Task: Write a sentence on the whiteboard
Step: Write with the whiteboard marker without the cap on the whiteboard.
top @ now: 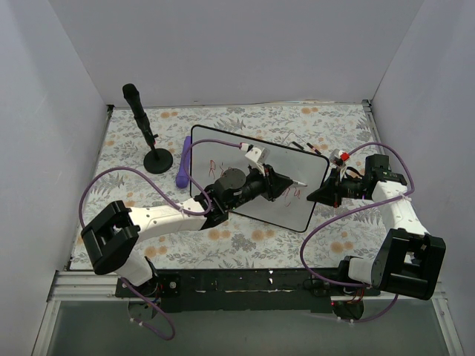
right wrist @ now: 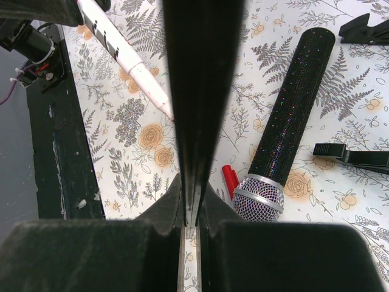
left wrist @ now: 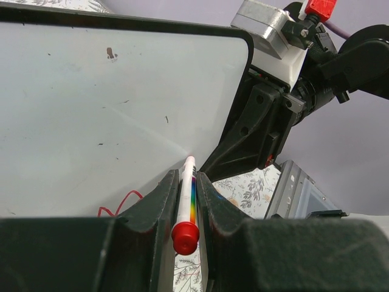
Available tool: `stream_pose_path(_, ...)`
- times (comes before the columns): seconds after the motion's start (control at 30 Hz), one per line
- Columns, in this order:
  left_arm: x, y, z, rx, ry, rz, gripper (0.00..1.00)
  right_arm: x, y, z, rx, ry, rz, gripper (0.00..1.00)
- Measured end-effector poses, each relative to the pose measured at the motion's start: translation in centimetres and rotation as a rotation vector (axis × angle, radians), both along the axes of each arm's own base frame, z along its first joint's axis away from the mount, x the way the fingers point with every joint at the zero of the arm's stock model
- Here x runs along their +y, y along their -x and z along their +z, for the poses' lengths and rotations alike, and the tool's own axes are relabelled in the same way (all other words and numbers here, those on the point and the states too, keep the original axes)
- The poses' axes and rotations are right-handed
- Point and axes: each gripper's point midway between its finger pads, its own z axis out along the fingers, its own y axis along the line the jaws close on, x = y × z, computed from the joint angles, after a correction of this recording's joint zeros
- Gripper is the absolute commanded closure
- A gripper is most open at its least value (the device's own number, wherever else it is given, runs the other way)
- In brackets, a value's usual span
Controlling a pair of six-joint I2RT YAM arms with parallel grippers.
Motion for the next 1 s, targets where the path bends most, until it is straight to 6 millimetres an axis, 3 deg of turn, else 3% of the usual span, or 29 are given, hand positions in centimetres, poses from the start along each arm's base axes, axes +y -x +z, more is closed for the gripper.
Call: stream_pose_path(1.0, 1.2, 0.0, -1.2, 0.01, -0.021, 0.008, 1.0, 0.0, 0.0, -0.1, 0.001, 0.004, -0.001, 0.99)
